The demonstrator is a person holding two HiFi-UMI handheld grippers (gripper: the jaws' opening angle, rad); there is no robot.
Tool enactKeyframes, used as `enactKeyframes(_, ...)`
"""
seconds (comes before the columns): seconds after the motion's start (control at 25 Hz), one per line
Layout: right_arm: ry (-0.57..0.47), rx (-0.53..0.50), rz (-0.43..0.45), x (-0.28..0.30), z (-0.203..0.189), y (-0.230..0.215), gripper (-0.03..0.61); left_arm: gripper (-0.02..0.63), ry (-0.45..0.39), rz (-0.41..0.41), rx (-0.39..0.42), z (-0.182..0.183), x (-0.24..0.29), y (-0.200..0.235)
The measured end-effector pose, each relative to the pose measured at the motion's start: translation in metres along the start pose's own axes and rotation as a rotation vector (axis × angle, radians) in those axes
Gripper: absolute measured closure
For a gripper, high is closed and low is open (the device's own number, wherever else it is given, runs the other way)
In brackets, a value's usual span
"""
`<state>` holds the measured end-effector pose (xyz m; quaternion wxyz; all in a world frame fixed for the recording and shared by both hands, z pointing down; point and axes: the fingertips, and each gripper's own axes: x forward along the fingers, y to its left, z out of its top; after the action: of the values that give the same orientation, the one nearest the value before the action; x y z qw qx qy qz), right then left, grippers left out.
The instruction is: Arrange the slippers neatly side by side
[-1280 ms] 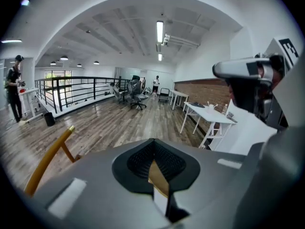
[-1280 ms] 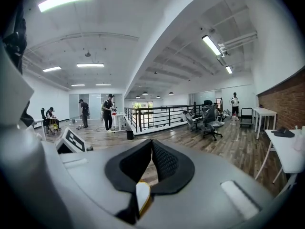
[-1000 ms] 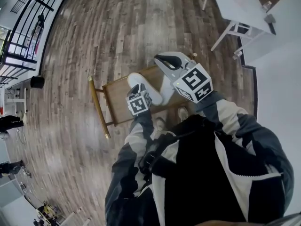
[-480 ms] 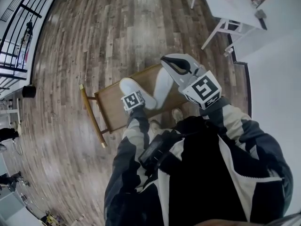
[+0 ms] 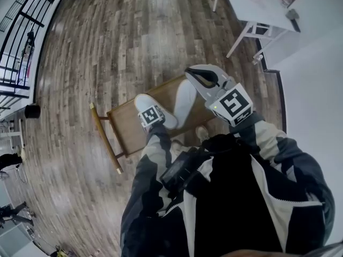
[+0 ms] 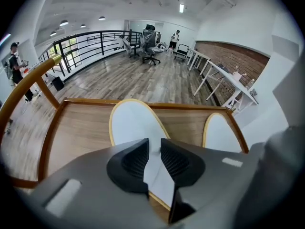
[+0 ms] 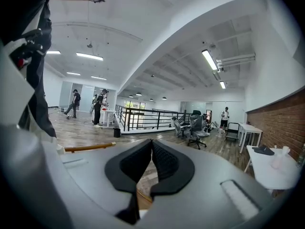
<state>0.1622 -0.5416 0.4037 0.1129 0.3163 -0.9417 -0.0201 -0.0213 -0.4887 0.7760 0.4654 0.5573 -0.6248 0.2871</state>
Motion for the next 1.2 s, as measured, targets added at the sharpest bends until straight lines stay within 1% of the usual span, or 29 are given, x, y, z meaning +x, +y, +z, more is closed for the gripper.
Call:
enactKeyframes(0.08,0.003,0.001,-0.001,-0.001,-0.001,-0.002,0.566,0.546,-0.019,-0.008,-0.006,0.005,-0.001,-0.004)
enactKeyframes(0.24,-0.001,0.003,0.008,0.002,0.0,0.0,0.566,0.57,-0.046,-0.015,0.003,0.013,-0.006,-0.007)
enactKeyframes(0.36,-0.006,0.008,0.023,0.007,0.001,0.003,0.566,0.574,-0.075,-0.019,0.018,0.02,-0.014,-0.007)
enactKeyframes(0.52,-0.017,0.016,0.049,0.016,0.004,0.012,0.566,0.575,-0.093,-0.038,0.033,0.025,-0.029,-0.011)
enactKeyframes(0.64,-0.031,0.018,0.086,0.025,0.011,0.024,0.566,0.575,-0.117,-0.053,0.054,0.031,-0.047,-0.012)
enactKeyframes(0.8,-0.058,0.021,0.14,0.036,0.018,0.045,0.566,0.577,-0.167,-0.051,0.062,0.037,-0.072,-0.005)
enactKeyframes(1.08,-0.093,0.023,0.214,0.054,0.029,0.076,0.566,0.577,-0.223,-0.012,0.094,0.036,-0.11,0.021)
enactKeyframes(1.2,-0.097,0.033,0.24,0.061,0.03,0.089,0.566,0.577,-0.231,0.018,0.085,0.03,-0.124,0.04)
